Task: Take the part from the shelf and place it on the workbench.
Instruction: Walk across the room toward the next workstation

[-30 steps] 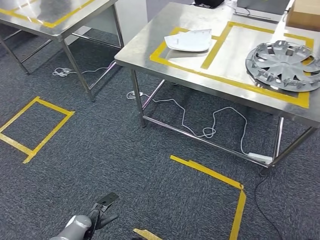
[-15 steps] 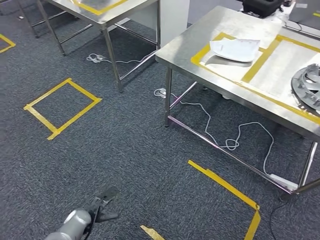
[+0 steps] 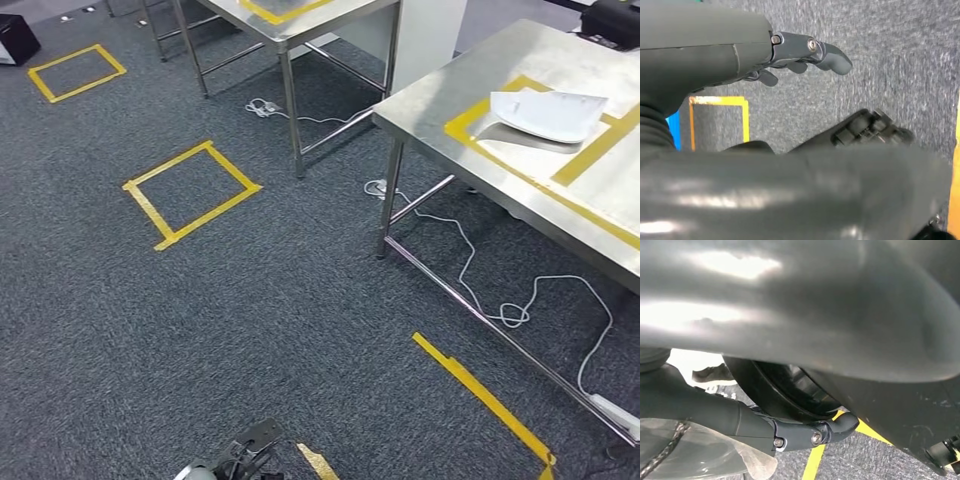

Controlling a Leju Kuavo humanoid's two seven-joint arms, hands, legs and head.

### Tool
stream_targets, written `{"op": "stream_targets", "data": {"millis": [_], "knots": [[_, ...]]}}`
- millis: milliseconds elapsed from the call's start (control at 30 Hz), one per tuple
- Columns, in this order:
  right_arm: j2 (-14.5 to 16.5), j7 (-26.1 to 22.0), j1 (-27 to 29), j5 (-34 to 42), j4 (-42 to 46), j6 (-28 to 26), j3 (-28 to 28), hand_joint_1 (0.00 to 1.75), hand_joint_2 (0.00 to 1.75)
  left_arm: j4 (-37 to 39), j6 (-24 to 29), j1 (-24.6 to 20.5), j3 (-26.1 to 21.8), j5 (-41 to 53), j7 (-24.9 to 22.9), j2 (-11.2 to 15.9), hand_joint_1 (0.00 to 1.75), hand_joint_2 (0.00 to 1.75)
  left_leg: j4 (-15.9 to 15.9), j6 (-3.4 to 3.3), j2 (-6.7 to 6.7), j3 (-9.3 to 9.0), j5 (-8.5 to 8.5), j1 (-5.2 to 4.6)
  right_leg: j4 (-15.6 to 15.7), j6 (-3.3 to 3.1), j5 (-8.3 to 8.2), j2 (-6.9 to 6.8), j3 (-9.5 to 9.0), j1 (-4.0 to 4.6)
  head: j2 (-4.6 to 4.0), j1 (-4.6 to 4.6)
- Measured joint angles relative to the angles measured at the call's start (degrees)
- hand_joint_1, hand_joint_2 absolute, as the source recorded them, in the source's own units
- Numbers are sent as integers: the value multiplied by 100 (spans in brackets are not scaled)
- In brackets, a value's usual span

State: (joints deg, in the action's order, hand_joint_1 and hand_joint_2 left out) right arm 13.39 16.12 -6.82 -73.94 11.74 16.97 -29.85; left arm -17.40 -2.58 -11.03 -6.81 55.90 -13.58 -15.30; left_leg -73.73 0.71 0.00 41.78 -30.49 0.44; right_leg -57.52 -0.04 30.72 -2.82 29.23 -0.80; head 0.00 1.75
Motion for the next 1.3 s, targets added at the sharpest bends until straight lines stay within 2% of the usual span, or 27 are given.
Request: {"op": "stream_targets", "data": {"millis": [33, 67, 133, 167, 233, 300, 367, 400, 433, 467, 500, 533, 600, 667, 733, 800, 867, 933, 967, 1000, 1033, 1100, 1167, 1200, 1233, 1267, 1300], "knots": [[-1, 12, 1, -8, 1, 11, -6, 0, 0, 0, 1, -8, 41, -28, 7, -2, 0, 0, 363, -24, 61, -193, 202, -6, 0, 7, 16, -66, -23, 5, 0, -1], [-1, 28, 4, -22, 1, 20, -9, 0, 0, 0, 2, -21, 83, -54, 13, -6, 0, 0, 751, -56, 195, -403, 348, -34, 1, 24, 37, -127, -42, 17, 0, -2], [-2, 53, 11, -71, 2, 25, -11, 0, 0, 0, 1, -53, 157, -133, 22, -28, 0, 0, 1301, -130, 417, -667, 453, -95, -2, 78, 77, -237, -57, 56, 0, -2], [-3, 55, 15, -96, 3, 21, -11, 0, 0, 0, 1, -65, 181, -182, 30, -38, 0, 0, 1377, -156, 456, -691, 416, -120, 4, 106, 90, -294, -60, 73, 0, -4], [-7, 35, 22, -129, 10, 11, -13, 0, 0, 0, 22, -68, 207, -268, 57, -49, 0, 0, 1429, -208, 337, -680, 419, -106, 21, 159, 119, -380, -78, 85, 0, -10], [-17, -14, 25, -137, 17, 2, -14, 0, 0, 0, 74, -72, 230, -306, 91, -64, 0, 0, 1474, -271, 200, -690, 445, -71, -159, 209, 273, -164, -7, 72, 0, -31], [-25, -52, 6, -128, 20, -3, -14, 0, 0, 0, 107, -85, 271, -314, 112, -78, 0, 0, 1489, -318, 75, -693, 453, -56, -813, 239, 604, 153, 295, 63, 0, -59], [-25, -54, -12, -120, 20, -2, -14, 0, 0, 0, 110, -89, 290, -320, 121, -79, 0, 0, 1488, -331, 9, -693, 450, -59, -1217, 248, 759, 215, 490, 66, 0, -64], [-25, -52, -30, -108, 20, 1, -15, 0, 0, 0, 112, -89, 303, -333, 134, -80, 0, 0, 1487, -335, -62, -697, 448, -63, -1516, 254, 832, 235, 645, 69, 0, -64], [-25, -45, -45, -97, 20, 4, -17, 0, 0, 0, 114, -89, 313, -347, 150, -81, 0, 0, 1485, -336, -140, -702, 447, -65, -1627, 256, 793, 243, 716, 70, 0, -63], [-25, -32, -50, -89, 20, 10, -19, 0, 0, 0, 116, -90, 326, -362, 167, -84, 0, 0, 1481, -335, -227, -711, 446, -63, -1508, 258, 637, 256, 685, 63, 0, -63], [-25, -19, -46, -84, 20, 14, -22, 0, 0, 0, 119, -93, 341, -374, 179, -89, 0, 0, 1474, -330, -320, -722, 444, -59, -1183, 260, 392, 301, 564, 47, 0, -64], [-24, -10, -30, -81, 19, 16, -28, 0, 0, 0, 138, -100, 378, -396, 184, -99, 0, 0, 1440, -292, -488, -711, 440, -57, -465, 274, 45, 570, 282, -9, 0, -68], [-22, -20, -24, -84, 16, 13, -33, 0, 0, 1, 173, -108, 419, -455, 162, -98, 0, 0, 1410, -225, -618, -650, 464, -59, -143, 249, 23, 764, 131, -36, 0, -72], [-20, -32, -26, -110, 15, 14, -34, 0, 0, 3, 196, -108, 445, -560, 120, -81, 0, 0, 1408, -156, -707, -598, 498, -51, -92, 179, 39, 677, 81, -30, 0, -74], [-18, -38, -21, -174, 15, 27, -35, 0, 0, 4, 189, -130, 447, -674, 36, -62, 0, 0, 1265, -97, -504, -526, 409, -68, -66, 105, 23, 525, 49, -36, 0, -46], [-22, -34, -7, -241, 16, 44, -36, 0, 0, 5, 92, -219, 446, -768, -77, -41, 0, 0, 709, -52, -173, -264, 126, -78, -57, 46, 30, 341, 22, -27, 0, -13], [-28, -28, 2, -274, 16, 54, -36, 0, 0, 7, -45, -340, 445, -827, -154, -17, 0, 0, -2, -28, -54, 83, -129, -58, -59, 15, 53, 147, 10, -5, 0, -8], [-31, -26, 2, -283, 16, 57, -36, 0, 0, 7, -87, -387, 444, -841, -175, -4, 0, 0, -169, -29, -34, 162, -132, -51, -59, 7, 66, 60, -1, 4, 0, -8], [-32, -25, 3, -290, 16, 60, -36, 0, 0, 7, -106, -419, 443, -850, -186, 12, 0, 0, -111, -39, -21, 131, -25, -48, -59, 5, 83, -16, -20, 12, 0, -8], [-32, -25, 4, -296, 16, 63, -36, 0, 0, 7, -113, -441, 441, -853, -194, 27, 0, 0, 163, -63, 10, -7, 166, -54, -59, 9, 105, -84, -50, 18, 0, -7], [-32, -25, 16, -301, 16, 72, -36, 0, 0, 7, -113, -473, 439, -854, -196, 44, 0, 0, 900, -146, 241, -383, 470, -119, -55, 34, 161, -210, -99, 39, 0, -8], [-34, -29, 32, -291, 16, 69, -36, 0, 0, 7, -114, -525, 438, -847, -203, 46, 0, 0, 1301, -224, 448, -573, 499, -193, -45, 72, 207, -342, -114, 74, 0, -16], [-35, -33, 39, -273, 17, 52, -36, 0, 0, 8, -116, -554, 438, -841, -223, 55, 0, 0, 1338, -246, 449, -578, 470, -213, -29, 90, 217, -413, -126, 91, 0, -20], [-36, -33, 44, -246, 17, 19, -36, 0, 0, 10, -122, -589, 438, -839, -263, 75, 0, 0, 1377, -267, 373, -578, 467, -204, -11, 108, 225, -486, -158, 101, 0, -27], [-38, -31, 52, -215, 17, -29, -36, 0, 0, 15, -133, -630, 438, -846, -321, 106, 0, 0, 1404, -286, 296, -582, 480, -187, -9, 128, 253, -473, -178, 102, 0, -37], [-39, -28, 60, -182, 17, -85, -37, 0, 0, 22, -154, -693, 437, -869, -380, 147, 0, 0, 1435, -311, 218, -589, 497, -164, -84, 148, 316, -348, -146, 95, 0, -45]]}}
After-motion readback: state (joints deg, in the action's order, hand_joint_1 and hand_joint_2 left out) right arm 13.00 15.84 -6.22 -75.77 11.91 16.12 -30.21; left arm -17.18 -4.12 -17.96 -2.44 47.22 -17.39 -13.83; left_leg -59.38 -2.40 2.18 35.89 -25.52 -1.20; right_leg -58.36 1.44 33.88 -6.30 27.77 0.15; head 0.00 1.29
